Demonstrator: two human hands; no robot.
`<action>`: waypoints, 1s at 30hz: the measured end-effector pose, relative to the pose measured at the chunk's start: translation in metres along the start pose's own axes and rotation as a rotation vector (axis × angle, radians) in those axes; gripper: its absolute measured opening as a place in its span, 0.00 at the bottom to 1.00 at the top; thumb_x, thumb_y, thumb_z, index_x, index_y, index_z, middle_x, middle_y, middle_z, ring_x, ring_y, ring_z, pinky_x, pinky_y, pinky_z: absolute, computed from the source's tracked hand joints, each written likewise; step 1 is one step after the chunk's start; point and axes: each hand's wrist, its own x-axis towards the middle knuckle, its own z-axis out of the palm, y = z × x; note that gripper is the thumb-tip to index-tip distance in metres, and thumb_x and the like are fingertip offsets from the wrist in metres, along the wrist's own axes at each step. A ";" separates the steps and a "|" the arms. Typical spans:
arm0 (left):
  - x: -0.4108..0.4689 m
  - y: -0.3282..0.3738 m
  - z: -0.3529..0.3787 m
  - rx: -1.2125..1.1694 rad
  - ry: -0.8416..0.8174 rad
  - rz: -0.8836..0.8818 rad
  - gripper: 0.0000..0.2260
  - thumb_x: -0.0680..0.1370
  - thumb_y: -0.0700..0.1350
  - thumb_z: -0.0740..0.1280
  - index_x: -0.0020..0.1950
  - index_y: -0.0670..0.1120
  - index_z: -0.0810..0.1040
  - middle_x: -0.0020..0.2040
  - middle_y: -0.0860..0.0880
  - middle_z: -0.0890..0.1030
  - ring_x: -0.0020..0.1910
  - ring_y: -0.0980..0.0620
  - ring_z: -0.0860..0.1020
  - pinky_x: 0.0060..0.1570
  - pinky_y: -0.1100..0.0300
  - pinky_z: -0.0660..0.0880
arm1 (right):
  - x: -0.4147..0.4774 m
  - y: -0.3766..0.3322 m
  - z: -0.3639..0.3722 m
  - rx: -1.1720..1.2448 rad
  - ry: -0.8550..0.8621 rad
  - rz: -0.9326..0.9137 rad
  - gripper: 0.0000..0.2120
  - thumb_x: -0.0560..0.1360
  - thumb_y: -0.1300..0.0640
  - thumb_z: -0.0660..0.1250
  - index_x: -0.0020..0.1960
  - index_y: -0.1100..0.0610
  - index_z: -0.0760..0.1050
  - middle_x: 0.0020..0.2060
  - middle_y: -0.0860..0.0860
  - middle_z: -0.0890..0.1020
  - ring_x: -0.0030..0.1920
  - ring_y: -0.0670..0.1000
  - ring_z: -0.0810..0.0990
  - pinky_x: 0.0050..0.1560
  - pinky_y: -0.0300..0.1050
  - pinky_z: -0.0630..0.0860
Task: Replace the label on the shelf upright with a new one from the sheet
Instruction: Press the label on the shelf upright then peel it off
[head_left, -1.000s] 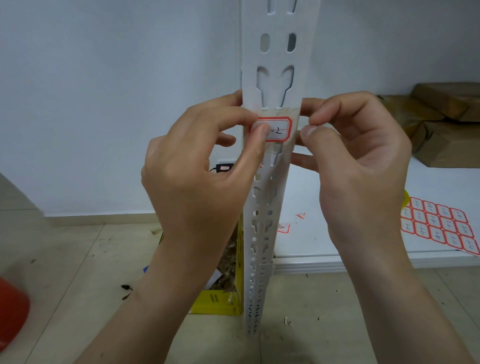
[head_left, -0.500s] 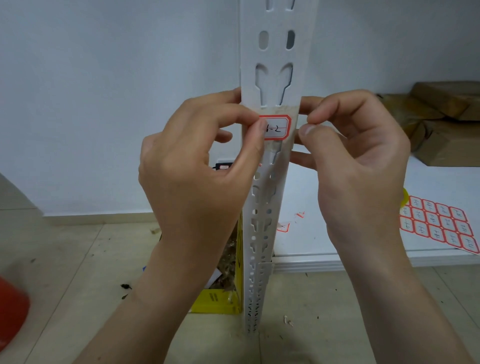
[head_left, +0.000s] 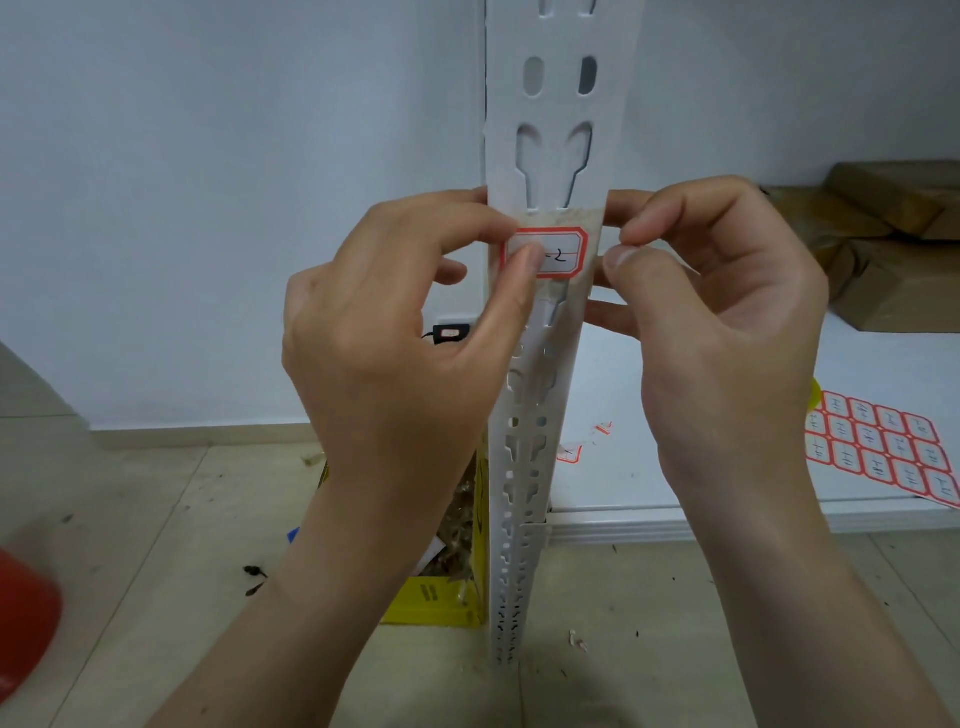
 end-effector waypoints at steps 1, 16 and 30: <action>0.000 0.000 0.000 -0.003 0.000 0.003 0.05 0.82 0.46 0.75 0.53 0.45 0.85 0.56 0.53 0.85 0.47 0.50 0.85 0.44 0.40 0.83 | 0.000 0.000 0.000 0.000 -0.001 -0.002 0.10 0.77 0.71 0.64 0.44 0.57 0.74 0.47 0.47 0.86 0.44 0.48 0.89 0.43 0.50 0.87; 0.003 0.003 -0.001 -0.024 -0.029 -0.026 0.06 0.83 0.47 0.73 0.52 0.45 0.85 0.55 0.55 0.81 0.49 0.54 0.83 0.43 0.41 0.83 | 0.000 0.001 0.002 0.006 0.002 -0.007 0.09 0.77 0.71 0.65 0.44 0.58 0.74 0.47 0.48 0.86 0.44 0.49 0.89 0.43 0.53 0.87; -0.002 0.002 0.003 0.022 0.028 -0.002 0.06 0.82 0.46 0.75 0.55 0.44 0.83 0.54 0.60 0.78 0.44 0.51 0.84 0.44 0.39 0.80 | 0.000 0.000 0.002 -0.001 0.003 0.003 0.09 0.77 0.70 0.65 0.44 0.57 0.74 0.46 0.46 0.86 0.43 0.48 0.88 0.43 0.60 0.85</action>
